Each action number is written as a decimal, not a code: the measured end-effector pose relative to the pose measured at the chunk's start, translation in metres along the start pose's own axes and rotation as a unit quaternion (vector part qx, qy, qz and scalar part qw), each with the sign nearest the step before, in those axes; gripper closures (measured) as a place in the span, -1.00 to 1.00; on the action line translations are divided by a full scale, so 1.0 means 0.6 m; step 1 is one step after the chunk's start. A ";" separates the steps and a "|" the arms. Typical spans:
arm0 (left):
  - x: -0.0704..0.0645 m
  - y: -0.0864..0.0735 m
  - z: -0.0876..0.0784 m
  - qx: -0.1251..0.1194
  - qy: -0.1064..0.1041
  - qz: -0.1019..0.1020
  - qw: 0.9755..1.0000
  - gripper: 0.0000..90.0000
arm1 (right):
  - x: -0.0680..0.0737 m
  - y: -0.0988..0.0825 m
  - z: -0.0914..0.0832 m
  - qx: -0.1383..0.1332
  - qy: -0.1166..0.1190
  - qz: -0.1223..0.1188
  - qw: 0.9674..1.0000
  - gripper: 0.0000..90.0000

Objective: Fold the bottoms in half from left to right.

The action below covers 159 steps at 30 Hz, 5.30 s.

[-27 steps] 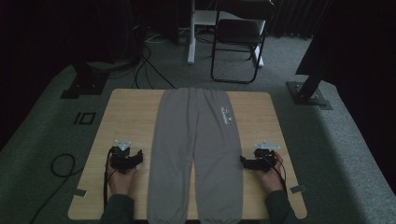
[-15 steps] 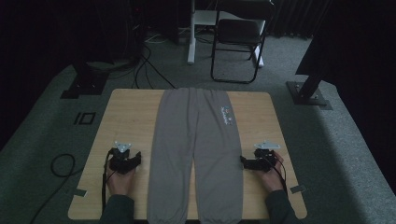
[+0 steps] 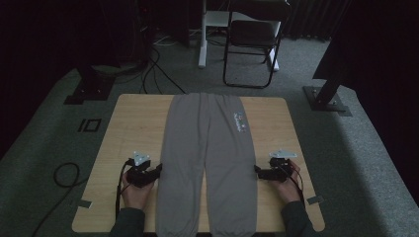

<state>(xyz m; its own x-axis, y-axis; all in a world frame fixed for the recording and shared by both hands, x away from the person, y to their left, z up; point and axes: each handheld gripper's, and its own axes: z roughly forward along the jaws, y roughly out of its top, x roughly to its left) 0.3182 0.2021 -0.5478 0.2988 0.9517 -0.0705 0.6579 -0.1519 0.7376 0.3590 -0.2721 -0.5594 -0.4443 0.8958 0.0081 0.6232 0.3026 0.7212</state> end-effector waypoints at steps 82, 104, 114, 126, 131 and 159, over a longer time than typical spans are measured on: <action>-0.249 0.119 0.135 0.034 -0.177 0.137 0.974 0.62 | 0.059 0.039 -0.025 -0.043 0.017 -0.007 0.999 -0.28; -0.221 0.116 0.151 0.031 -0.094 0.157 0.982 0.98 | 0.048 0.012 -0.009 0.009 -0.018 -0.024 1.000 -0.08; -0.174 0.128 0.162 0.024 -0.063 0.124 0.990 0.98 | 0.064 0.053 0.036 0.001 -0.011 -0.039 0.999 -0.07; -0.135 0.128 0.135 0.022 -0.075 0.096 0.992 0.71 | 0.087 0.104 0.050 -0.010 -0.011 -0.052 0.999 0.12; -0.122 0.114 0.112 0.016 -0.069 0.095 0.993 0.66 | 0.113 0.117 0.012 -0.046 0.034 -0.049 0.997 0.13; -0.118 0.059 0.062 -0.005 -0.093 0.070 0.993 0.57 | 0.235 0.085 0.032 0.018 0.152 -0.162 0.975 0.96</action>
<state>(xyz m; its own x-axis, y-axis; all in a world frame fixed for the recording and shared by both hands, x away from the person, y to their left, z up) 0.3462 0.1194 -0.5418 0.5103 0.8553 -0.0898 0.5939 -0.2750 0.7561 0.3405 -0.1243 -0.5349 -0.7887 0.6147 -0.0081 0.4375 0.5705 0.6951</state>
